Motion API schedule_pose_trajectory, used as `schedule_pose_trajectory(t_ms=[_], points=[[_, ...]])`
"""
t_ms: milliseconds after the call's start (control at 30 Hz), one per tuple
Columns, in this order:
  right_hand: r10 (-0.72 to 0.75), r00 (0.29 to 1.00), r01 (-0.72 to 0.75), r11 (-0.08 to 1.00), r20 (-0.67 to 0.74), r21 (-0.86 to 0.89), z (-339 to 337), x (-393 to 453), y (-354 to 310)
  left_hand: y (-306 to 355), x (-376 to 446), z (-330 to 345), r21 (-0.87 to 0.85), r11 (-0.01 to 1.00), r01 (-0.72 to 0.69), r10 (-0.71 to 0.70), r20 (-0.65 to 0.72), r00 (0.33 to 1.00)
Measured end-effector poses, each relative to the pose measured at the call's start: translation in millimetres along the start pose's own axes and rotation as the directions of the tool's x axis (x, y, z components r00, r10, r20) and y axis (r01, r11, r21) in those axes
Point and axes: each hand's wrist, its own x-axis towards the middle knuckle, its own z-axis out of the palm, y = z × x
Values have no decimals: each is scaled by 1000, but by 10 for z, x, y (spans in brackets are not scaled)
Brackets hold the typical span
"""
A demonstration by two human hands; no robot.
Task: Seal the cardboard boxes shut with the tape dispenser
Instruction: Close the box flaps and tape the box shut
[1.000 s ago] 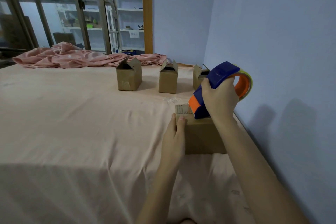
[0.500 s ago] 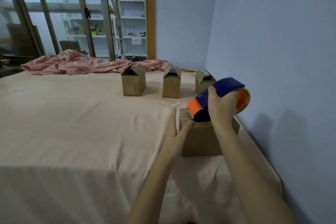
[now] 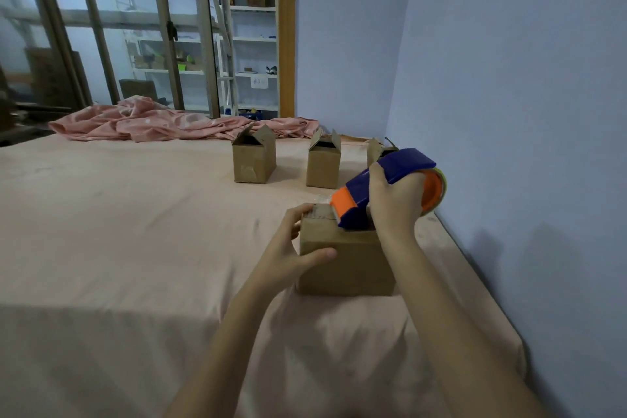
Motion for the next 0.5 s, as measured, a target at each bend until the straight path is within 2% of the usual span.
schedule_pose_trajectory(t_ms=[133,200,233,300,333,433,500], points=[[-87,995,90,992,38,-89,155,-153,-50,12,-113,-133,59,996,65,-64,-22,998],[-103,994,107,985,39,-138,175,-146,-69,134,-104,-196,243,965,97,-102,8,995],[-107,993,113,981,43,-158,181,-138,-74,208,-76,-215,397,914,87,-100,12,995],[-119,992,126,974,48,-191,198,-127,-80,359,-12,-180,685,728,7,-32,23,999],[-127,991,134,969,45,-209,212,-127,-88,424,12,-116,772,635,-31,-8,46,999],[-168,985,173,947,41,-272,265,-140,-110,480,48,135,896,439,-68,-51,100,994],[-192,979,202,936,62,-290,293,-134,-106,435,42,210,916,399,-38,-41,60,997]])
